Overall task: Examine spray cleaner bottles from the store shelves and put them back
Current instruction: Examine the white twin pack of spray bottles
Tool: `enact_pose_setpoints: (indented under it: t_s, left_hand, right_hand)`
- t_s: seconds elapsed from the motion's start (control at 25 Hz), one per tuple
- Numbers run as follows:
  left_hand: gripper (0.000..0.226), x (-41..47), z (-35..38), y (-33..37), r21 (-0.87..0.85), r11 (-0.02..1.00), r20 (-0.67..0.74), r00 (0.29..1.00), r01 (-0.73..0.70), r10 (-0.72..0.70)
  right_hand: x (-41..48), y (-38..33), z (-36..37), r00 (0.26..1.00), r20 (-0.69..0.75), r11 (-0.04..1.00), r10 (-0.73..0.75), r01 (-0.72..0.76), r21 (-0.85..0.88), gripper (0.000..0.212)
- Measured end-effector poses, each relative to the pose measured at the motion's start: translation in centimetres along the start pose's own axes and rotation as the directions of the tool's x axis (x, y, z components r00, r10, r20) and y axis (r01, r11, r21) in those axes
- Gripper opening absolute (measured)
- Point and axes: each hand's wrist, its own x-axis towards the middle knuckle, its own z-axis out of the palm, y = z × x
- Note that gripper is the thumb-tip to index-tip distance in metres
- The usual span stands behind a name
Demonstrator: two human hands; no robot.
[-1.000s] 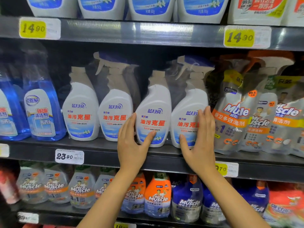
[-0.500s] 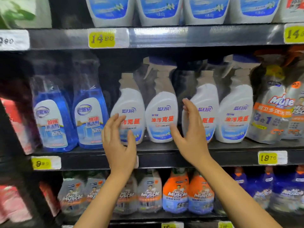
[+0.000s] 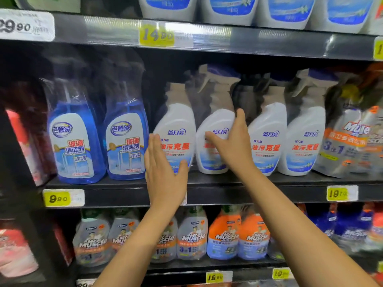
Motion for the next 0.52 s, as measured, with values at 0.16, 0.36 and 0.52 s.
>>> enact_pose_setpoints:
  t_s: [0.16, 0.36, 0.52]
  left_hand:
    - [0.077, 0.1, -0.2, -0.4, -0.116, 0.993, -0.028, 1.0, 0.002, -0.005]
    - [0.062, -0.1, 0.6, -1.2, -0.188, 0.98, 0.022, 0.997, 0.073, -0.07]
    - [0.055, 0.3, 0.6, -1.5, -0.243, 0.963, 0.031, 0.993, 0.121, -0.117]
  right_hand:
    - [-0.3, -0.5, -1.3, 0.996, -0.075, 0.954, -0.054, 0.029, -0.299, 0.079]
    - [-0.8, -0.9, -2.9, 0.99, -0.088, 0.974, -0.11, 0.09, -0.208, 0.063]
    - [-2.9, -0.2, -1.5, 0.995, 0.053, 0.974, -0.086, 0.073, 0.216, 0.05]
